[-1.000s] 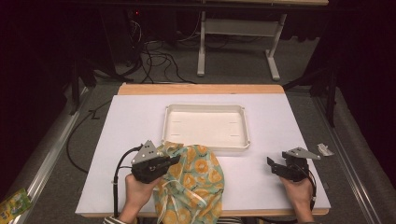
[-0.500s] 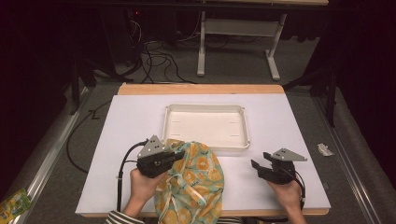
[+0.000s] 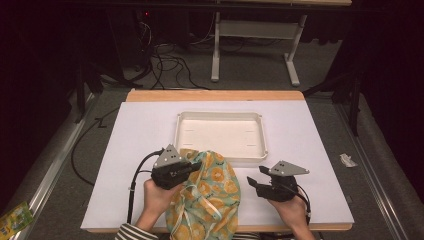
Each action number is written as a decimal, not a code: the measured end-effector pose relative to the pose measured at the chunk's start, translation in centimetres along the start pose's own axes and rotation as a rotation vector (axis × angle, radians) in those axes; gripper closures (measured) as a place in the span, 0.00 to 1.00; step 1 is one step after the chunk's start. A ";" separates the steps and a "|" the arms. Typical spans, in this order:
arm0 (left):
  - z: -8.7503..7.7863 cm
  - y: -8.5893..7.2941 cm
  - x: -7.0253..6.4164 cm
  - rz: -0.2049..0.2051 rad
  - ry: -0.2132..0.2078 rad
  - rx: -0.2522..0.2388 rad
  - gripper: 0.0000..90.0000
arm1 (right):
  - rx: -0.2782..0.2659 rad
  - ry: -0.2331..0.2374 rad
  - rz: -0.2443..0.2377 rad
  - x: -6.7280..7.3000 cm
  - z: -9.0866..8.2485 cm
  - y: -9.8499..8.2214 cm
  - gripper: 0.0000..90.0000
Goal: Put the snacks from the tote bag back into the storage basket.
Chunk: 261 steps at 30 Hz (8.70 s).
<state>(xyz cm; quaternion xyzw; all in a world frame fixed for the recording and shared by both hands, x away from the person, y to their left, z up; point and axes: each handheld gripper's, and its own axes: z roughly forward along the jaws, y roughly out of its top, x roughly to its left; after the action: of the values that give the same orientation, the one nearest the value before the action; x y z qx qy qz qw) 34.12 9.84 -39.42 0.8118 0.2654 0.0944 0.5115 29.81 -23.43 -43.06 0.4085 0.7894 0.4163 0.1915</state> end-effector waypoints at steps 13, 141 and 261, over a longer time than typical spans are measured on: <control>0.3 -0.1 -0.2 0.002 -0.007 0.007 0.99 | 0.013 0.083 -0.048 2.9 1.5 1.4 0.41; -1.7 -6.5 3.2 -0.210 0.245 0.131 0.99 | -0.012 0.019 -0.059 -2.6 -0.8 -0.6 1.00; -2.8 -6.1 1.3 -0.152 0.165 0.052 1.00 | 0.222 -0.031 -0.046 -0.8 -0.2 -1.6 0.84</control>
<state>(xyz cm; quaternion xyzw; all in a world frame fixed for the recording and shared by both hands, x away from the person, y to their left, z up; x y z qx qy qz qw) 31.99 14.78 -43.68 0.7917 0.3699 0.1150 0.4725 29.35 -24.69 -44.30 0.4153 0.8367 0.3155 0.1670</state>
